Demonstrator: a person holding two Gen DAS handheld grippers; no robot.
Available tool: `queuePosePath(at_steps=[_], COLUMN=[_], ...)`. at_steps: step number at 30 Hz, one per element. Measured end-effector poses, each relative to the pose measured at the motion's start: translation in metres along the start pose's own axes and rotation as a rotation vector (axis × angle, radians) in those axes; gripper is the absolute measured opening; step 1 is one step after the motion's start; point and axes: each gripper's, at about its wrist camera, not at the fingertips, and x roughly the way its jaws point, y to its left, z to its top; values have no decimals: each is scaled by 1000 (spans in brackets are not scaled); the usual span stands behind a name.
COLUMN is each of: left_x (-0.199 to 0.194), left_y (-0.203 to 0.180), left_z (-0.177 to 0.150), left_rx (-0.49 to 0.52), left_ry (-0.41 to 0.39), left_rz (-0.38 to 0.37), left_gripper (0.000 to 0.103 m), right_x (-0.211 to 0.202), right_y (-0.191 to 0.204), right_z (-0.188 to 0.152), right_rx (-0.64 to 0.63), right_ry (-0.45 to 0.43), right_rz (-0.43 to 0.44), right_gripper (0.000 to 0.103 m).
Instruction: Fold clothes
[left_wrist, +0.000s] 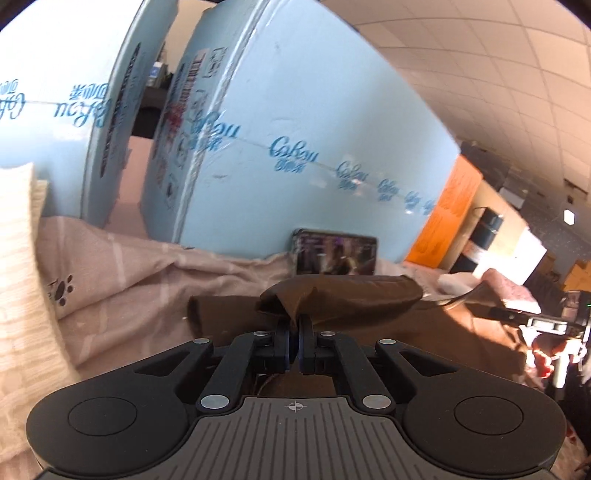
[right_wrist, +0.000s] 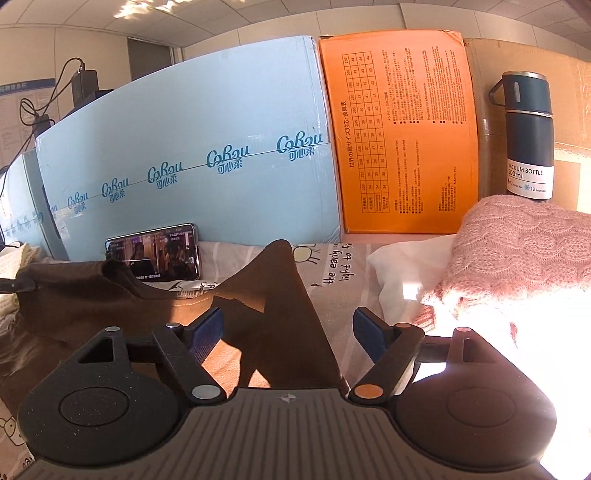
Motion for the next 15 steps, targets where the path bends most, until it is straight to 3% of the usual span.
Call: queuePosePath(at_steps=[6, 8, 10, 12, 15], left_x=[-7, -7, -9, -14, -2], left_y=[-31, -41, -54, -72, -101], left_z=[-6, -8, -7, -7, 3], left_rx=[141, 207, 292, 400, 540], left_ry=[-7, -36, -96, -199, -190], left_rz=[213, 317, 419, 486, 332], left_gripper=[17, 37, 79, 83, 83], right_x=[-4, -4, -3, -3, -1], right_y=[-2, -1, 2, 5, 6], right_z=[1, 1, 0, 0, -1], right_rx=[15, 11, 1, -18, -24], right_ry=[-36, -39, -37, -38, -32], right_rz=[-58, -68, -74, -81, -82], right_gripper=[80, 80, 80, 81, 82])
